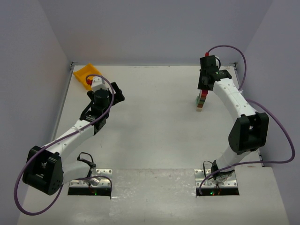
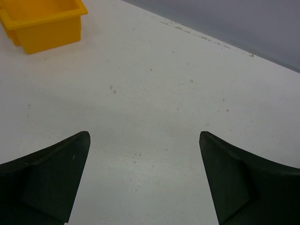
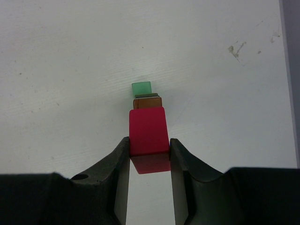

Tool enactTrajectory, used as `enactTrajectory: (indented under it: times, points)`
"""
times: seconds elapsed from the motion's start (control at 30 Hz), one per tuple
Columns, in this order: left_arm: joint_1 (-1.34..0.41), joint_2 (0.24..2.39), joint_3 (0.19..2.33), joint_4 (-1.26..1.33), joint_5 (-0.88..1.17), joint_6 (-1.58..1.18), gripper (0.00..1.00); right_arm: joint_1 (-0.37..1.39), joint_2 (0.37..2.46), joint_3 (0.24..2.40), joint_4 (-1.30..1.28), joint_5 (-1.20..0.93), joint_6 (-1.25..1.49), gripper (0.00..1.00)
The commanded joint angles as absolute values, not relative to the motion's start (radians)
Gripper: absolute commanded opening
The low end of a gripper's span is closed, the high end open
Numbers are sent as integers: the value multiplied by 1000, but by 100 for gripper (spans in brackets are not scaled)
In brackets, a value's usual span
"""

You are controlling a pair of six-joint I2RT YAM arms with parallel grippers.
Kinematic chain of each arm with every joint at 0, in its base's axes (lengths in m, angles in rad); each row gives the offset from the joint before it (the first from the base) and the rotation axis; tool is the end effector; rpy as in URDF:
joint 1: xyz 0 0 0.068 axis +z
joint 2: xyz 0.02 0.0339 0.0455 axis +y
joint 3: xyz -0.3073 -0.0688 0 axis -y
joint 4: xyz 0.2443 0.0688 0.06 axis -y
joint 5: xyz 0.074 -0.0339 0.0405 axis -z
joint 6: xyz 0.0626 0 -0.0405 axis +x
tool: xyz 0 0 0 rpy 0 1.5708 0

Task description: Build the wood block tower

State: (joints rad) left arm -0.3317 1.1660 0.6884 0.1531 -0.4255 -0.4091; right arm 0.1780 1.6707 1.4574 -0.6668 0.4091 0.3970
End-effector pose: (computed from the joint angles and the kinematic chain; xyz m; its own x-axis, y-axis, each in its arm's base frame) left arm 0.2615 -0.0627 0.2952 -0.2474 -0.2980 -0.9219 -0.1872 0.9483 -0.2563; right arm 0.3842 0.0438 0.3249 -0.6660 0.2406 -0.7061 0.3735 0.9269 -0.0364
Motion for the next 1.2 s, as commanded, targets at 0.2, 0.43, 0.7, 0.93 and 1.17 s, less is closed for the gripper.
enactTrajectory:
  times: [0.2,0.43,0.7,0.93,1.17]
  points:
    - [-322,1167,729,190,-417,-414,100,173,1672,1508,-667,418,413,27]
    - [-322,1167,729,190,-417,-414,100,173,1674,1511,-670,416,413,38]
    - [-322,1172,731,192,-414,-414,100,172,1674,1511,-671,419,413,41]
    - [-322,1172,730,195,-411,-414,100,172,1669,1510,-672,419,412,45]
    - [-322,1173,730,196,-411,-413,100,172,1661,1509,-682,418,403,48]
